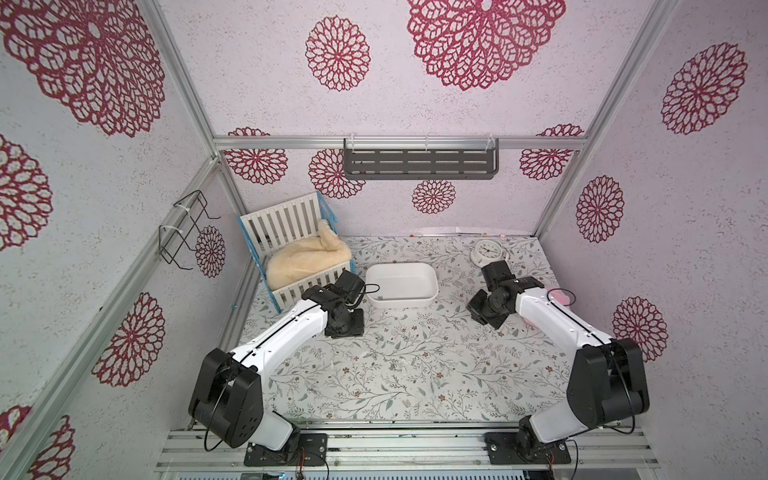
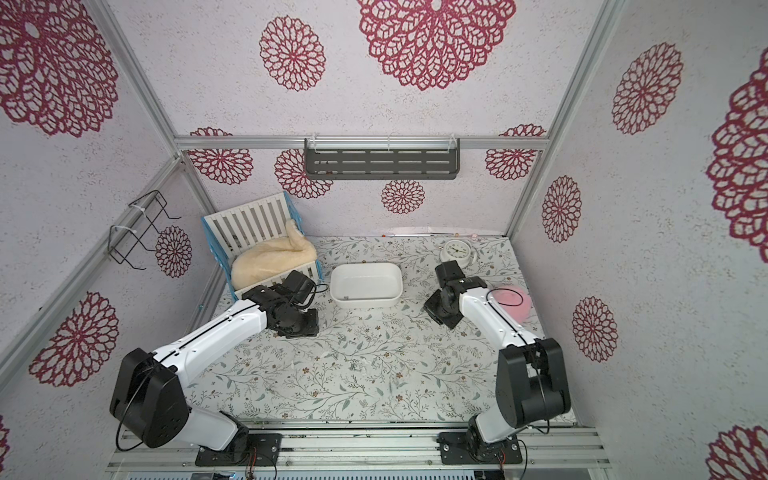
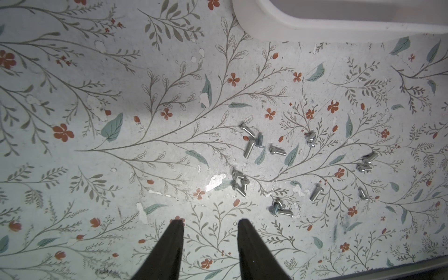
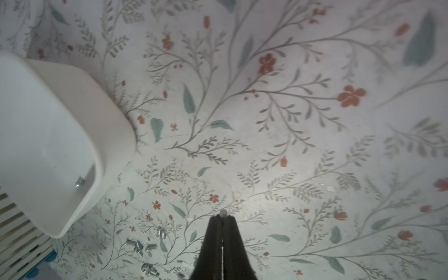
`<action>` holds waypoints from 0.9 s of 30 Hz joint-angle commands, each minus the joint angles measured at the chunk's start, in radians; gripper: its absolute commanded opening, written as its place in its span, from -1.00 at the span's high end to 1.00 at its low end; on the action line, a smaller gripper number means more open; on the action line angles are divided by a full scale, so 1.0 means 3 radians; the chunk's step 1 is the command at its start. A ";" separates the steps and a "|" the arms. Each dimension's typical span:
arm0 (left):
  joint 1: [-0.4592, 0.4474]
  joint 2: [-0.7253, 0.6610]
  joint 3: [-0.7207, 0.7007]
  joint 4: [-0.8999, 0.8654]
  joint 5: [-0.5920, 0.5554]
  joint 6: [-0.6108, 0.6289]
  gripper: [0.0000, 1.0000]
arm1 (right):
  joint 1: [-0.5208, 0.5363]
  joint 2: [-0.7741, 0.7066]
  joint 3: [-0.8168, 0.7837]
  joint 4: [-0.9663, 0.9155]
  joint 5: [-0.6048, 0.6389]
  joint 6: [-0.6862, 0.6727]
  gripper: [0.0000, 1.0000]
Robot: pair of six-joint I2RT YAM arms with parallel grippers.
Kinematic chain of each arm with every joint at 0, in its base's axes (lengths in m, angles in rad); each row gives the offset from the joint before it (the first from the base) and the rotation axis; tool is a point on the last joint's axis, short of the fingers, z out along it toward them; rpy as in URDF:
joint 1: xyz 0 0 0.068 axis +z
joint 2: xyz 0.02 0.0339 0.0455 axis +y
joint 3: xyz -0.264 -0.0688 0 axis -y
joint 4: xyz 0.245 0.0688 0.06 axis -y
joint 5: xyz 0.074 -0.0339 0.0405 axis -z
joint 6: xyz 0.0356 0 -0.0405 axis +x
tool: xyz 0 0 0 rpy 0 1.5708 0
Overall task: Put the screws on the desktop into the storage box
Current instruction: Place the screw in the storage box.
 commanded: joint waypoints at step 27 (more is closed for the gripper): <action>0.0340 -0.0205 0.0060 -0.0003 0.0000 0.0027 0.13 | 0.0730 0.3112 0.3853 -0.0784 0.0197 -0.0030 0.68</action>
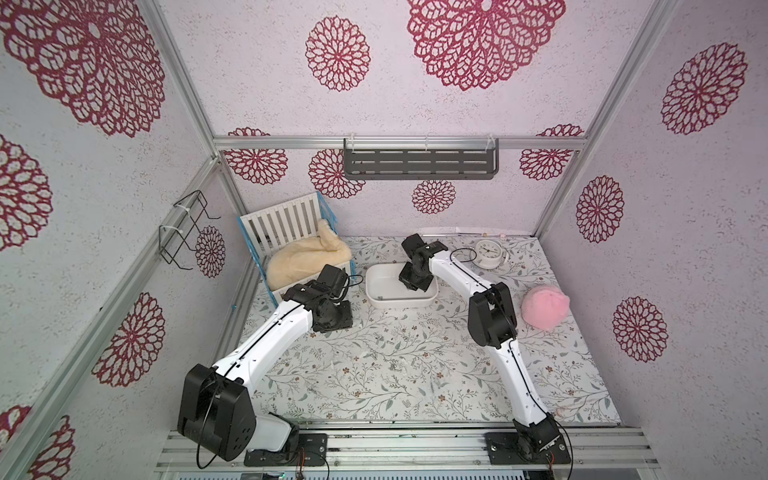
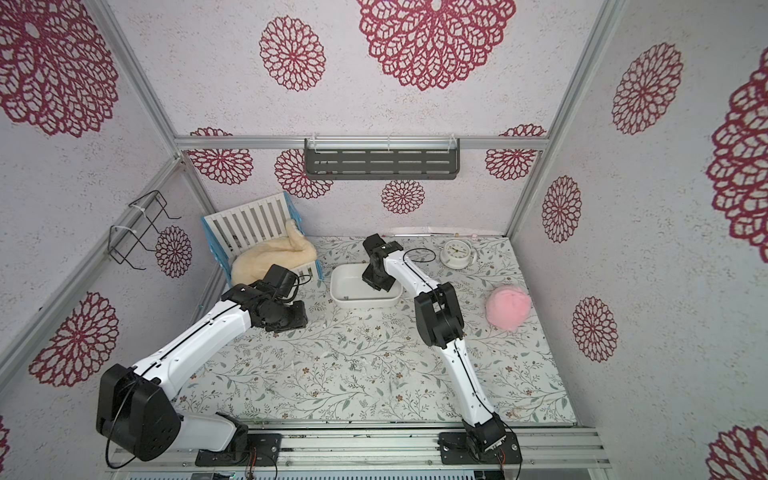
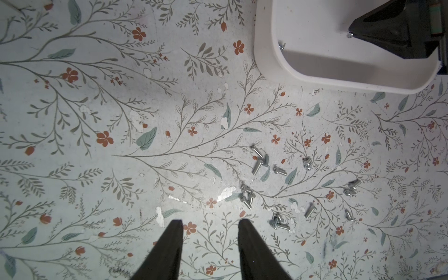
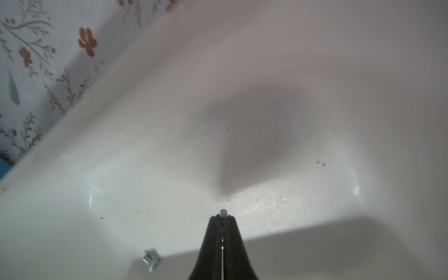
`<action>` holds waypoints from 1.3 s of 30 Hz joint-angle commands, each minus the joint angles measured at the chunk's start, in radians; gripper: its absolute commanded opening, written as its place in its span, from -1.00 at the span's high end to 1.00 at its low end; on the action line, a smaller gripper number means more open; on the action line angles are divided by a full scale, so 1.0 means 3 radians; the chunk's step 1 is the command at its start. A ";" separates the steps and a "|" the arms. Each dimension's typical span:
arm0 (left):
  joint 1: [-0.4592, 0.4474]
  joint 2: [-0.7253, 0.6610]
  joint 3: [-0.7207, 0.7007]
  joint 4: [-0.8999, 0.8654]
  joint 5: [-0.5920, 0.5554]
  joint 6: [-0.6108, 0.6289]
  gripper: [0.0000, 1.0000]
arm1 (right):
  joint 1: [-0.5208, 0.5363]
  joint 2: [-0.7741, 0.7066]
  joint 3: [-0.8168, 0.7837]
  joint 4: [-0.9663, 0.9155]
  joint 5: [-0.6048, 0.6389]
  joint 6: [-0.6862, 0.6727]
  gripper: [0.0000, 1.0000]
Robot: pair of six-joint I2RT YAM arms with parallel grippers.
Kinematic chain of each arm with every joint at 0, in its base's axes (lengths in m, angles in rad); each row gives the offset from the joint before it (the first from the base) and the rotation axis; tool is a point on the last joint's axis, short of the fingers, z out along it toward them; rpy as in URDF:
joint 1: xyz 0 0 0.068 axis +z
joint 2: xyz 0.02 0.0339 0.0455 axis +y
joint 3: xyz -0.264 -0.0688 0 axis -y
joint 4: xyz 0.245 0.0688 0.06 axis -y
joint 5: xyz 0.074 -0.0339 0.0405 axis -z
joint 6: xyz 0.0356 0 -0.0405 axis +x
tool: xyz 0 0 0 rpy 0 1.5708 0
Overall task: Put the screws on the desktop into the storage box
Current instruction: Place the screw in the storage box.
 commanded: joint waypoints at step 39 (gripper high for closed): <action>-0.0596 0.1176 0.0221 0.0268 0.0371 -0.0195 0.10 | 0.0356 -0.3391 -0.3053 0.0712 0.0892 -0.0894 0.11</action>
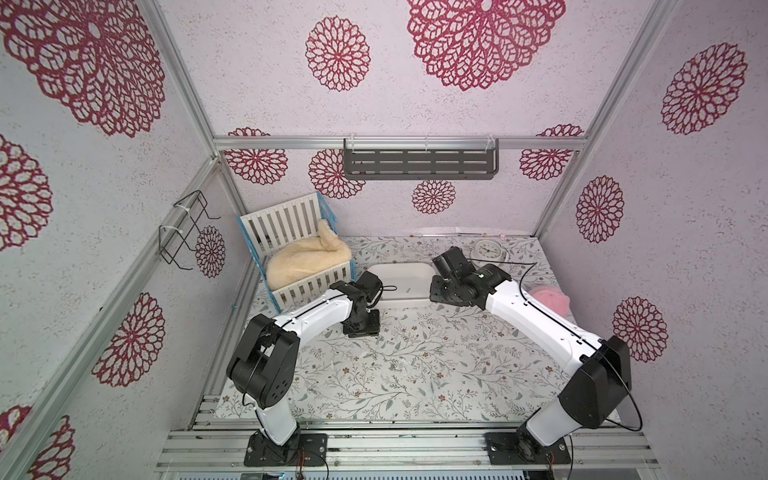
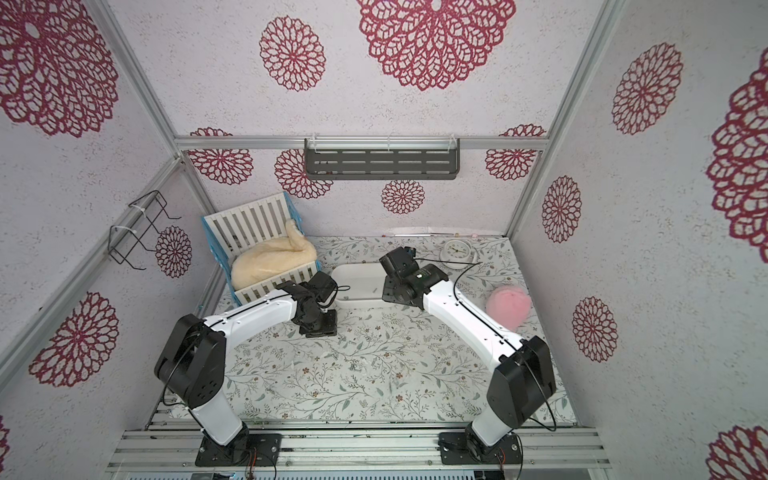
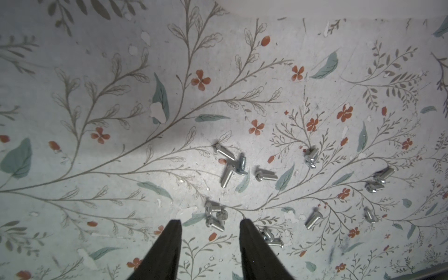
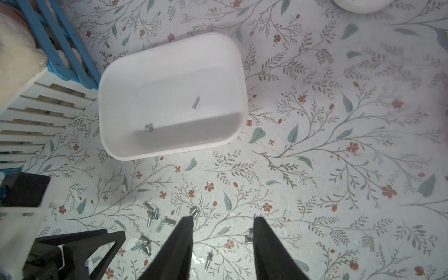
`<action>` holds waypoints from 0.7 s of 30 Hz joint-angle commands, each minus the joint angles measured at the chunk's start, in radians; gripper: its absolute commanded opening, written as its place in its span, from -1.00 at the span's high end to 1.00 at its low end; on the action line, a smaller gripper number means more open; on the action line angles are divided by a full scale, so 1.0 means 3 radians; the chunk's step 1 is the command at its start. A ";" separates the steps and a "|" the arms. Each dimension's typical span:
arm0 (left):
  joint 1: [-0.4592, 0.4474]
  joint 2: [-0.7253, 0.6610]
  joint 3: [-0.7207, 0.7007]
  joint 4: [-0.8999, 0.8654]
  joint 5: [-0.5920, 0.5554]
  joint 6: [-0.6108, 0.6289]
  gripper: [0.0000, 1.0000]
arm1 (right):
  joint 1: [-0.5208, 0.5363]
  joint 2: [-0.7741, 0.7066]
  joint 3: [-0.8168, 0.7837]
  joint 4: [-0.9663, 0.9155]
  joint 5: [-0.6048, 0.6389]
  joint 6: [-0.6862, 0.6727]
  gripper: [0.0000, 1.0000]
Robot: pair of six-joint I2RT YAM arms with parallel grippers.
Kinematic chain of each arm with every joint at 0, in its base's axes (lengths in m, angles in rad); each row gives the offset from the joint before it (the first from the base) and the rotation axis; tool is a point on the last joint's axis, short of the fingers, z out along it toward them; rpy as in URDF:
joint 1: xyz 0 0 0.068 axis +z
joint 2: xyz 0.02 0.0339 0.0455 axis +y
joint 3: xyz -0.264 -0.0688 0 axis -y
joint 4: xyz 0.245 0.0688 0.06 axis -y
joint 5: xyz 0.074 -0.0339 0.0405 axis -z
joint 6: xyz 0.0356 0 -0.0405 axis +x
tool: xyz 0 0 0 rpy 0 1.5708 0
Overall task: Put the screws on the desktop into the storage box
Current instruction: Place the screw in the storage box, then pick up the screw from the center of the board.
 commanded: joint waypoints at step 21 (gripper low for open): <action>-0.0170 0.0300 -0.0216 0.0071 0.0022 -0.0154 0.29 | -0.0068 -0.0414 -0.0483 0.0236 -0.0049 0.0102 0.11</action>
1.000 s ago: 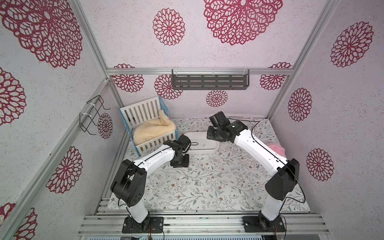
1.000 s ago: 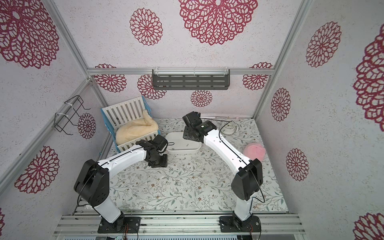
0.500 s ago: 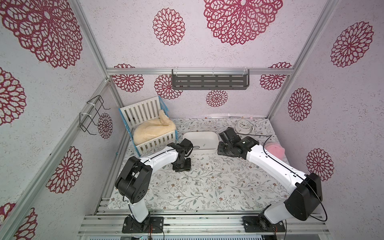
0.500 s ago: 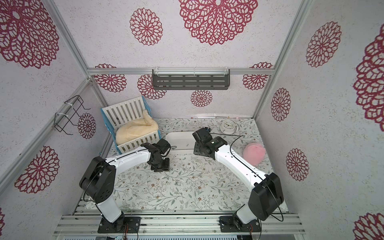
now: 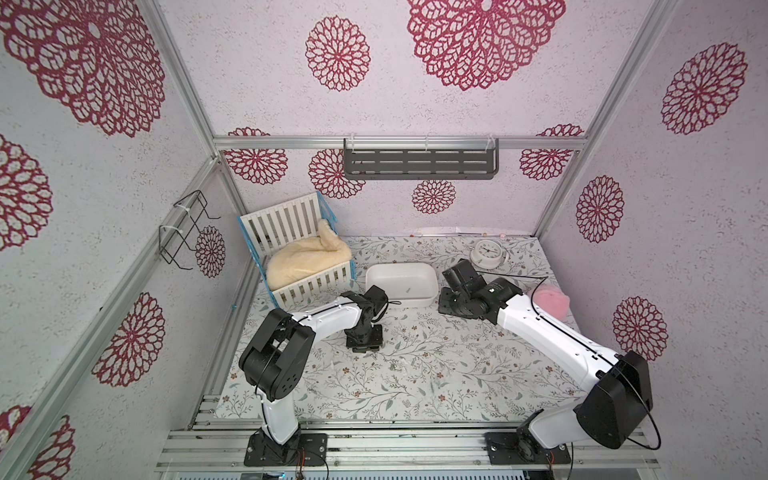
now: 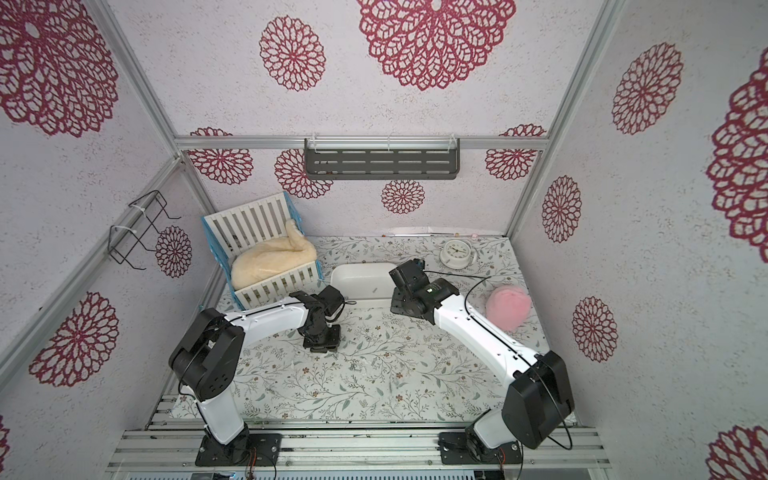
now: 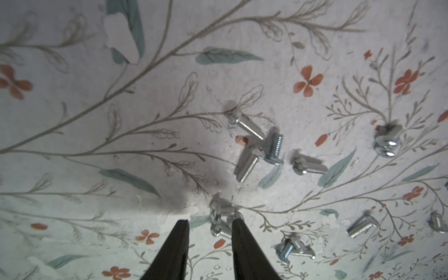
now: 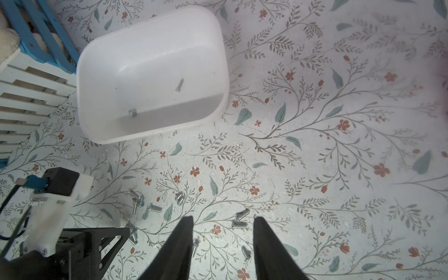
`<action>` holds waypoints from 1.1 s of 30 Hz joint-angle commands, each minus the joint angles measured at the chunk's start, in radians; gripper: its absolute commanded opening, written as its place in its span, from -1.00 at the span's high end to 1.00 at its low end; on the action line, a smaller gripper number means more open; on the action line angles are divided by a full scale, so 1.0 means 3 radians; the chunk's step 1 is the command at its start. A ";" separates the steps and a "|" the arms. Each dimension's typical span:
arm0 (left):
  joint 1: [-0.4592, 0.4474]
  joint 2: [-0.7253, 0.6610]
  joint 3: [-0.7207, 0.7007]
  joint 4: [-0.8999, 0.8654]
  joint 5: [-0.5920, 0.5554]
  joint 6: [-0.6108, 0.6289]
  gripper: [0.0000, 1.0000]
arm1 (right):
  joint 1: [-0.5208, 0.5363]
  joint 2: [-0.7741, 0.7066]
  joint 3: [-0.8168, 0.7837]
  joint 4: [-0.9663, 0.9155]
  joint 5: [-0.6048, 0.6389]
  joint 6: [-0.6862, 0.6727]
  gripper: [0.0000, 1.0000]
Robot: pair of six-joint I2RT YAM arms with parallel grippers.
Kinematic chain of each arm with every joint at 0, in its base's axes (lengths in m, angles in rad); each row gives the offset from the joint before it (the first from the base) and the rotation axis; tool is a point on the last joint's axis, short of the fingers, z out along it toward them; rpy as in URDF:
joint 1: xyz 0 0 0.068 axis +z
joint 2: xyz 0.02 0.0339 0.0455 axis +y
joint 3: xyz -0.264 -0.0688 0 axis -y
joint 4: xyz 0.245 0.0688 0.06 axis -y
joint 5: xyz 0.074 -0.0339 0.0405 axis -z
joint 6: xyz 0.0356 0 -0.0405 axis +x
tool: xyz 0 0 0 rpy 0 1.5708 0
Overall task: Put the screws on the desktop into the storage box
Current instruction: Pick up the screw from the center of the board.
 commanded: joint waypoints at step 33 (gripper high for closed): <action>-0.0050 0.0325 0.0147 0.0100 0.0075 0.0038 0.63 | -0.0098 -0.0108 -0.0069 0.0151 -0.0044 0.0025 0.12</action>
